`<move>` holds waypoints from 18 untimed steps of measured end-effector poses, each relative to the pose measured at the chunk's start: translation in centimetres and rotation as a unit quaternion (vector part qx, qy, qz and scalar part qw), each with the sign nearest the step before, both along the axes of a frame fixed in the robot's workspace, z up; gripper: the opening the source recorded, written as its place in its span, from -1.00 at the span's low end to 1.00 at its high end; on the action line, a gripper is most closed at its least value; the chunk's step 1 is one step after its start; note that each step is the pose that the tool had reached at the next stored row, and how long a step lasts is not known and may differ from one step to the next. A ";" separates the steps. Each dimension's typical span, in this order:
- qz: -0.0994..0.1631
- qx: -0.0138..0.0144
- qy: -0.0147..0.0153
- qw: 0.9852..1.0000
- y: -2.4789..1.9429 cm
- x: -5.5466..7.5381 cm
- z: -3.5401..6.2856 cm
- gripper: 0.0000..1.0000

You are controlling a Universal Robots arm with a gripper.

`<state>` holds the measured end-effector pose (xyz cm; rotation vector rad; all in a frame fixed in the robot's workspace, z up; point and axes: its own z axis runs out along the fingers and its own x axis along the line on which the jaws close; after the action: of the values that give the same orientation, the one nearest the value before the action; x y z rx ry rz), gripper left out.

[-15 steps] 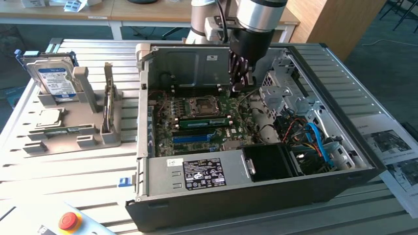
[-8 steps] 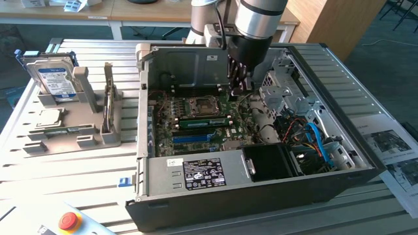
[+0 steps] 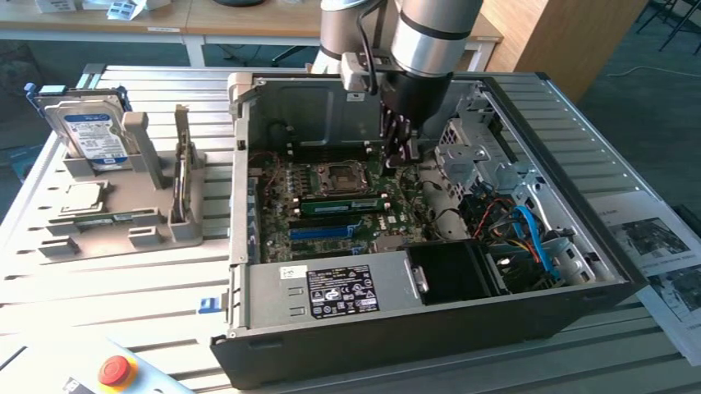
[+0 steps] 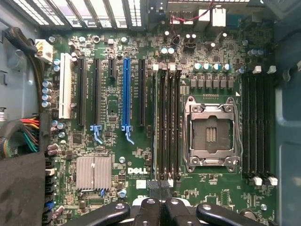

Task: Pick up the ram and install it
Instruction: 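Press down the ram until it locks into place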

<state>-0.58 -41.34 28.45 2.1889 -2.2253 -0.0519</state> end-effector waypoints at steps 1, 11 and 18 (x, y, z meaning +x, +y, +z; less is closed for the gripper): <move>0.000 0.000 0.000 1.000 0.00 0.0 -0.13 -0.80; 0.000 0.000 0.000 1.000 0.00 0.0 -0.55 -0.80; 0.000 0.000 0.000 1.000 0.00 0.0 -1.36 -0.80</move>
<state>-0.58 -41.35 27.09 2.1888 -2.2253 -0.0519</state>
